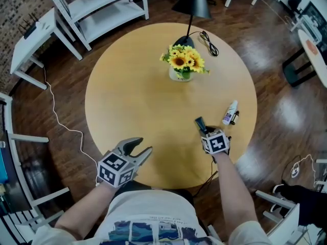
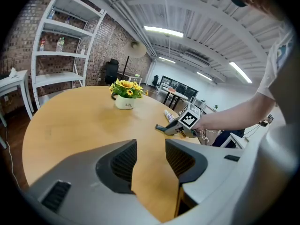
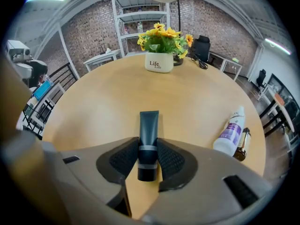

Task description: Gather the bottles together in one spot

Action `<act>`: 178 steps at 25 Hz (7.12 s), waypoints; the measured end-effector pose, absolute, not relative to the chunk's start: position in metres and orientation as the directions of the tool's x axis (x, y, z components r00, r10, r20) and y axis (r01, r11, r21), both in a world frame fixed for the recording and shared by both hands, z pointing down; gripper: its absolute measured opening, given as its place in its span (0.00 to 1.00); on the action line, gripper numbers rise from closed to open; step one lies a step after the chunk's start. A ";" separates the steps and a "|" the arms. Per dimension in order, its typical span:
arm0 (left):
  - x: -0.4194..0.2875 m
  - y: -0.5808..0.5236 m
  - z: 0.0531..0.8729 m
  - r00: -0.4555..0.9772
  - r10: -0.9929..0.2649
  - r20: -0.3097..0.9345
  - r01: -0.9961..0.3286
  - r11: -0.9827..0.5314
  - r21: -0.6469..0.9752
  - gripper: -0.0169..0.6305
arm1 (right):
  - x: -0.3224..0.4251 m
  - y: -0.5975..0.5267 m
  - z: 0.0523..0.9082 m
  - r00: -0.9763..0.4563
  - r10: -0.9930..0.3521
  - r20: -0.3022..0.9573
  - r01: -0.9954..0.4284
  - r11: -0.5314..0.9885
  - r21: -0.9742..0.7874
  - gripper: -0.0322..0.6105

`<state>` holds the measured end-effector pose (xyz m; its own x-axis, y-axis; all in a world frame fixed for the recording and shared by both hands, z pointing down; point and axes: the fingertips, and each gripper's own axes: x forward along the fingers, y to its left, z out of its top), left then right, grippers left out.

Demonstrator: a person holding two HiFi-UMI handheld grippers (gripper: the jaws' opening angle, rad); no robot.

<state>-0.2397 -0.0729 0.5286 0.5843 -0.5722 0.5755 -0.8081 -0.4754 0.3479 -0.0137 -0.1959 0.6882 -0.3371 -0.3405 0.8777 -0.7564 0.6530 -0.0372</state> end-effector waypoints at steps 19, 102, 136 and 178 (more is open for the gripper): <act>-0.128 -0.140 0.458 0.786 -0.421 0.454 -0.607 -0.666 0.433 0.28 | -0.036 -0.151 0.540 -0.640 -0.600 0.479 -0.705 0.707 -0.056 0.26; -0.196 -0.311 0.592 0.518 -0.276 0.810 -0.444 -0.896 -0.022 0.09 | -0.006 -0.068 0.544 -0.501 -0.630 0.594 -0.830 0.544 -0.123 0.34; -0.209 -0.171 0.431 0.526 -0.691 0.496 -0.812 -0.581 0.052 0.17 | 0.012 -0.036 0.525 -0.665 -0.519 0.537 -0.668 0.735 -0.116 0.34; -0.225 0.231 0.431 0.532 -0.733 0.425 -0.840 -0.394 0.373 0.32 | -0.034 0.186 0.469 -0.627 -0.525 0.576 -0.653 0.758 -0.020 0.34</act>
<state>-0.2247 0.2313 0.4305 0.5318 -0.7327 0.4248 -0.8403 -0.3937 0.3727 -0.0343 0.1855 0.4691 -0.6268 -0.5249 0.5759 -0.6525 0.7575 -0.0198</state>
